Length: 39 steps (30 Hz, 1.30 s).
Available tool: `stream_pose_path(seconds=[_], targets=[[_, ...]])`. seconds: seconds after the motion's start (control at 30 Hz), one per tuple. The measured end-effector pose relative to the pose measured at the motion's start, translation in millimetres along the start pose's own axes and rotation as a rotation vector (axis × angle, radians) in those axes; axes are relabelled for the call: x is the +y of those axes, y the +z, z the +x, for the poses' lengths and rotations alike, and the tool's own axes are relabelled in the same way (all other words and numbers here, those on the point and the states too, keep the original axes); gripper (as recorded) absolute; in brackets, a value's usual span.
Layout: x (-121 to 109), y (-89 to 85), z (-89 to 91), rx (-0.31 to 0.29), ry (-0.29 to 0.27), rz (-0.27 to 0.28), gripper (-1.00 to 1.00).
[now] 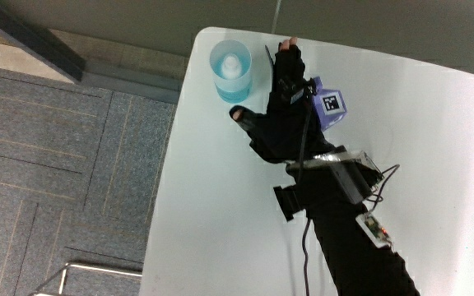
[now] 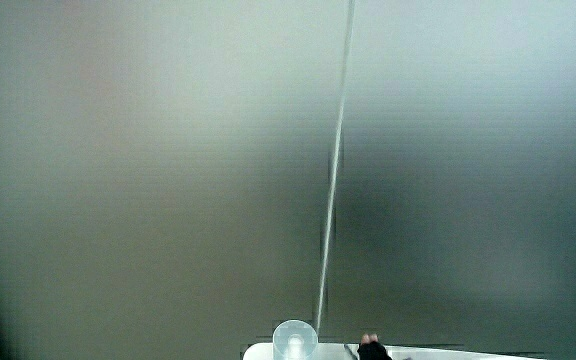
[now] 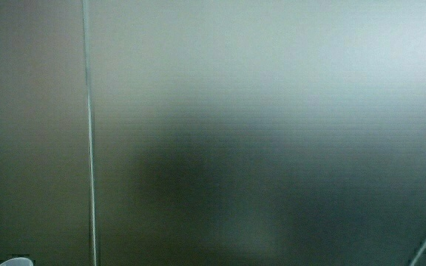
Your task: Pick cleaning spray
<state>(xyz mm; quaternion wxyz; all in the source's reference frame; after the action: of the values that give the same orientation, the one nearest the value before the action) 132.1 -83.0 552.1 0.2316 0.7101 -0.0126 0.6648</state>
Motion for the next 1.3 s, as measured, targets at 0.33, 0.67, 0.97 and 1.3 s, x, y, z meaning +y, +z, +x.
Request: stream_pose_path(seconds=[0.33, 0.67, 0.97, 1.3], targets=[[7, -10.6, -12.7, 0.087, 0.162, 0.007, 0.21], [1, -6.1, -13.0, 0.076, 0.211, 0.145, 0.93], [1, -6.3, -11.3, 0.084, 0.204, 0.143, 1.0], [-8, -10.5, -26.0, 0.092, 0.264, 0.117, 1.0]])
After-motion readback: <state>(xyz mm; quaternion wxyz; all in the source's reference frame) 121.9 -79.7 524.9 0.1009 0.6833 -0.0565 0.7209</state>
